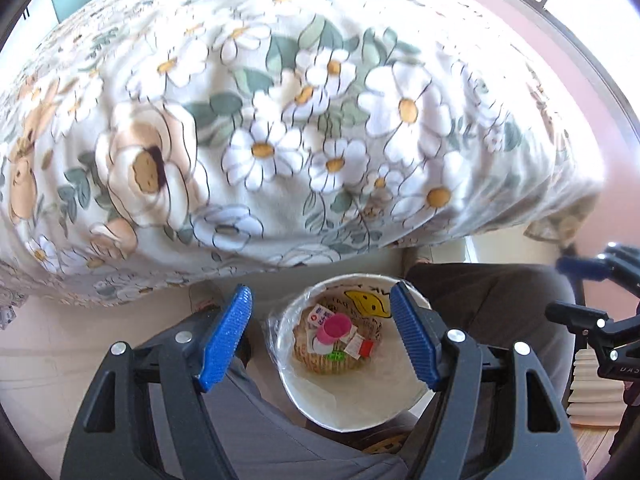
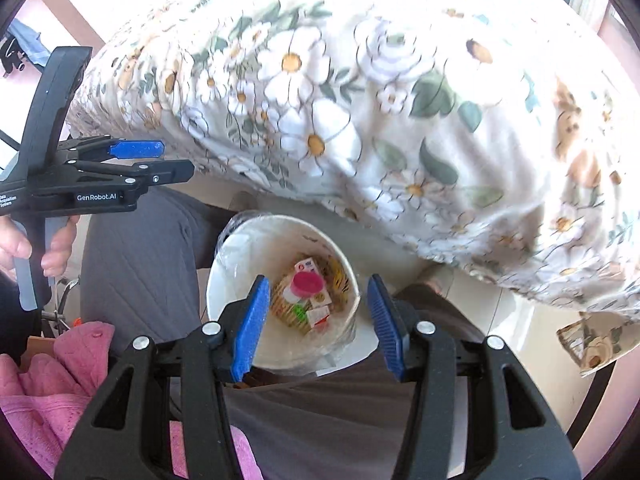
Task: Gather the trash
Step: 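Move both open tools toward the green cube and black foam tube on the bed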
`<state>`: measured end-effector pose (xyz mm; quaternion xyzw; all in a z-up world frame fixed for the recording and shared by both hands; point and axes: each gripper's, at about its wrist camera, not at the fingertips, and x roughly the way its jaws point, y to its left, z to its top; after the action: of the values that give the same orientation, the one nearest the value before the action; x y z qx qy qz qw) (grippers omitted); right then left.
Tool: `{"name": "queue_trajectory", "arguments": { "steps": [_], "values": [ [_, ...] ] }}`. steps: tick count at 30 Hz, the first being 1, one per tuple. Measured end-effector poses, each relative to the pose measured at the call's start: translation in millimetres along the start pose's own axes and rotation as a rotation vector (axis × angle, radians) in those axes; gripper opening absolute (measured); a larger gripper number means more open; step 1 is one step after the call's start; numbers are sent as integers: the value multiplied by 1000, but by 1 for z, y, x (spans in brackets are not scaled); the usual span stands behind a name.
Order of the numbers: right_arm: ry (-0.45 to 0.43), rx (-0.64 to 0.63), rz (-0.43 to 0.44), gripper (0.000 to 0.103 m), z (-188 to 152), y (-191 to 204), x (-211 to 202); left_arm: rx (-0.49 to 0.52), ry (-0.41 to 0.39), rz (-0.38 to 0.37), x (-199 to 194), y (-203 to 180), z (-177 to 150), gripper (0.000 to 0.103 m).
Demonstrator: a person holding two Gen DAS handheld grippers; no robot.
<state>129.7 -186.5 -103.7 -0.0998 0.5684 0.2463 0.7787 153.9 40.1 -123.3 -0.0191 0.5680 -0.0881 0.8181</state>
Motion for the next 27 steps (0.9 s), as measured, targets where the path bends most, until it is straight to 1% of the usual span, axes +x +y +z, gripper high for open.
{"name": "queue_trajectory", "arguments": {
  "steps": [1, 2, 3, 5, 8, 9, 12, 13, 16, 18, 21, 24, 27],
  "values": [
    [-25, -14, -16, 59, 4, -1, -12, 8, -15, -1, -10, -1, 9, 74],
    [-57, -26, -34, 61, 8, -3, -24, 17, -31, 1, -17, -3, 16, 75],
    [-86, -37, -48, 63, 11, -4, -33, 26, -50, 8, -25, -5, 23, 79],
    [-129, -51, -68, 63, 18, -5, -50, 39, -96, 22, -42, -10, 38, 81],
    [-194, -60, -83, 63, 32, -6, -75, 56, -151, 26, -64, -18, 57, 82],
    [-213, -65, -90, 64, 37, -10, -82, 62, -169, 27, -71, -21, 63, 84],
    [-285, -76, -117, 70, 48, -16, -103, 80, -228, 40, -91, -32, 79, 87],
    [-306, -80, -126, 71, 53, -17, -108, 89, -244, 47, -95, -37, 85, 88],
    [-362, -90, -143, 73, 71, -24, -125, 125, -276, 61, -104, -49, 105, 88],
    [-391, -102, -171, 75, 81, -31, -135, 146, -303, 84, -110, -58, 123, 89],
    [-421, -109, -197, 75, 102, -48, -141, 161, -334, 99, -117, -68, 151, 89],
    [-439, -112, -216, 76, 126, -67, -143, 168, -341, 94, -115, -77, 185, 89],
    [-450, -118, -235, 76, 156, -88, -138, 184, -335, 89, -102, -85, 222, 89]
  ]
}}
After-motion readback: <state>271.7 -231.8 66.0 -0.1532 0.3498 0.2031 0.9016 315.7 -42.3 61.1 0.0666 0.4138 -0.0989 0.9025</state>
